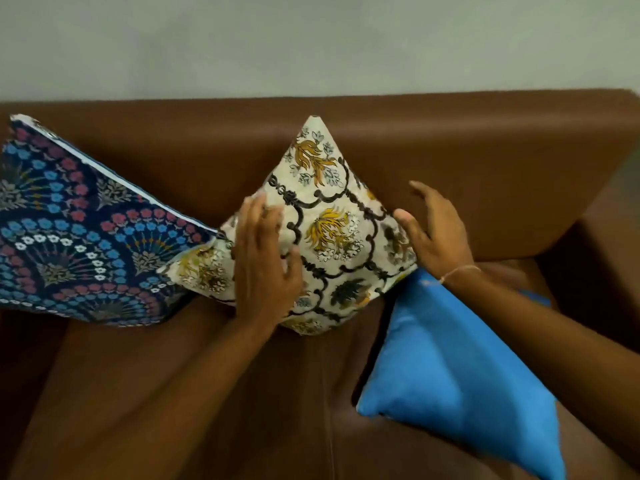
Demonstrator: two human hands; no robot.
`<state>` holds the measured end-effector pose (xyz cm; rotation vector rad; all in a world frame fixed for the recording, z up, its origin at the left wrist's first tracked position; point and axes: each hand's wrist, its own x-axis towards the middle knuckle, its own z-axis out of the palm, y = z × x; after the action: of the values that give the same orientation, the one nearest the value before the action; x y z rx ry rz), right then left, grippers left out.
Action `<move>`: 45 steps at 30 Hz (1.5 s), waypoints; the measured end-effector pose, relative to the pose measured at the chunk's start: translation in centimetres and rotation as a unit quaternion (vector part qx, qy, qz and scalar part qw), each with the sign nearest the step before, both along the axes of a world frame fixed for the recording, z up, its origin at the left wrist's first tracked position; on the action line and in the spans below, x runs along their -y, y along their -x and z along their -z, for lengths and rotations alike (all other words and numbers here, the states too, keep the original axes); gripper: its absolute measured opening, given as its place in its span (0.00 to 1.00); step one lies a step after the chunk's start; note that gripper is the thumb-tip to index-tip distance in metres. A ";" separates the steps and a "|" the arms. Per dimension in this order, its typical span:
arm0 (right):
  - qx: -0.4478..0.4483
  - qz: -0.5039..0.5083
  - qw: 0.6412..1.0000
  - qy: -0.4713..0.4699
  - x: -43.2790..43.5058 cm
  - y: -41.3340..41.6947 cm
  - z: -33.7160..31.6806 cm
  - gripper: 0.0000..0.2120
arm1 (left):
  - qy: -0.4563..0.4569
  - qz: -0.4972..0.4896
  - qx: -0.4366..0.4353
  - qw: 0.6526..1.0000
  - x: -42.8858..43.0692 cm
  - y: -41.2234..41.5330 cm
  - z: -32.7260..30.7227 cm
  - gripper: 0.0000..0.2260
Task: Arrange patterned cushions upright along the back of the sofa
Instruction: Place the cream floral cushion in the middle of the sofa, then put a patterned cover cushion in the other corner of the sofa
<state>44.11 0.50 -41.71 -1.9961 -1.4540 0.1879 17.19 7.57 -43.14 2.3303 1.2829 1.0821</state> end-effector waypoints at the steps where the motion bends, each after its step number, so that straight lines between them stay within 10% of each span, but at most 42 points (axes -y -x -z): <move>1: 0.028 -0.019 0.999 -0.001 2.8 -1.5 0.0 0.30 | -0.001 0.041 -0.005 0.999 3.1 -0.8 0.4 0.29; 7: 0.194 -0.129 0.967 0.100 18.7 -12.6 2.9 0.23 | 0.029 0.253 -0.150 0.955 22.0 -5.5 6.7 0.38; 13: 0.339 -0.214 0.874 0.274 31.2 -20.0 11.7 0.46 | 0.129 0.263 -0.378 0.878 28.3 -9.5 14.4 0.54; 18: 0.360 -0.214 0.878 0.231 33.0 -20.2 18.0 0.40 | 0.157 0.201 -0.414 0.874 28.1 -11.4 18.4 0.60; 30: 0.250 -0.196 0.945 0.080 28.9 -19.4 20.5 0.21 | 0.134 0.022 -0.353 0.926 28.7 -15.7 20.2 0.35; 45: -0.004 -0.114 0.993 -0.024 23.0 -28.8 -1.7 0.23 | 0.287 0.095 -0.075 0.950 18.1 -23.5 -0.3 0.19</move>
<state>72.89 -22.48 -40.00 -1.7870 -1.6656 0.2559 40.69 -10.55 -42.87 2.0500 1.1890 0.3971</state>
